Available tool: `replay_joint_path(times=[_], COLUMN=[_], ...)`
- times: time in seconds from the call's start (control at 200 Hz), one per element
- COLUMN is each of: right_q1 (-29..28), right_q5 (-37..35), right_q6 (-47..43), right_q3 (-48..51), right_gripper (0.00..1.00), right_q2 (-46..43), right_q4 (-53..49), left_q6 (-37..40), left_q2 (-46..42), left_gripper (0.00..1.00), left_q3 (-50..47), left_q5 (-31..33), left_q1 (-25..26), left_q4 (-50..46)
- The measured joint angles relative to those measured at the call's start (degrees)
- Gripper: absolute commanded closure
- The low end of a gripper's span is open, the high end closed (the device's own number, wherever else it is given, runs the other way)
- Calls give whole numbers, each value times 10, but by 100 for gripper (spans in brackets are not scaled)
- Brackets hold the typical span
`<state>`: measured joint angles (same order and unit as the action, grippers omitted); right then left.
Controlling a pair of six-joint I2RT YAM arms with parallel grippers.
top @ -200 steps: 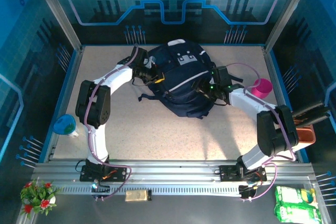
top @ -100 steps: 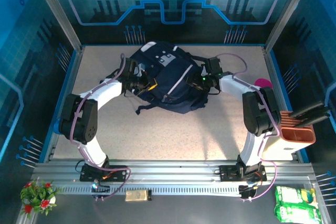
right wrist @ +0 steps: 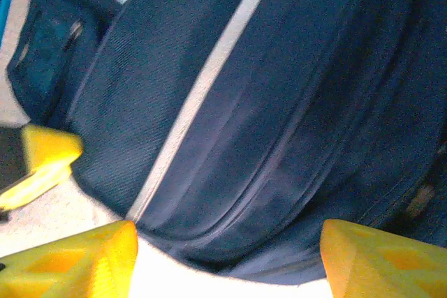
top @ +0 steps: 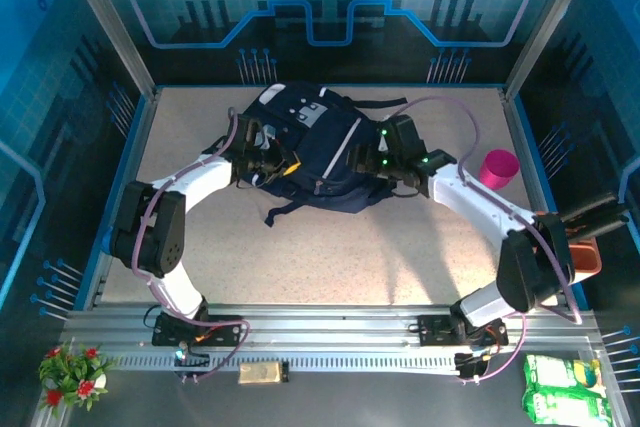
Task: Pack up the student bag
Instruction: Zip the student bag at the top-center of the table.
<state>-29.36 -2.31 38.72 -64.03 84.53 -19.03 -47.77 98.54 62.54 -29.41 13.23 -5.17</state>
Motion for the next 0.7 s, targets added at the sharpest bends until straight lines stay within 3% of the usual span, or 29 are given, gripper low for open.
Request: replay_joint_path(times=[0.19, 0.34, 0.7], right_q1=[-112, -170, -186], right_q5=[-61, -89, -116], right_q6=[27, 61, 111], right_q3=[29, 43, 58], right_gripper=[25, 28, 53], right_q2=[-7, 1, 56], right_q4=[2, 26, 101], left_q6=[-18, -35, -56], left_q2=[0, 0, 0], left_gripper=[100, 100, 100], left_q3=[-2, -6, -7], left_q5=[0, 0, 0], left_q1=[6, 12, 23], left_q4=[17, 35, 51])
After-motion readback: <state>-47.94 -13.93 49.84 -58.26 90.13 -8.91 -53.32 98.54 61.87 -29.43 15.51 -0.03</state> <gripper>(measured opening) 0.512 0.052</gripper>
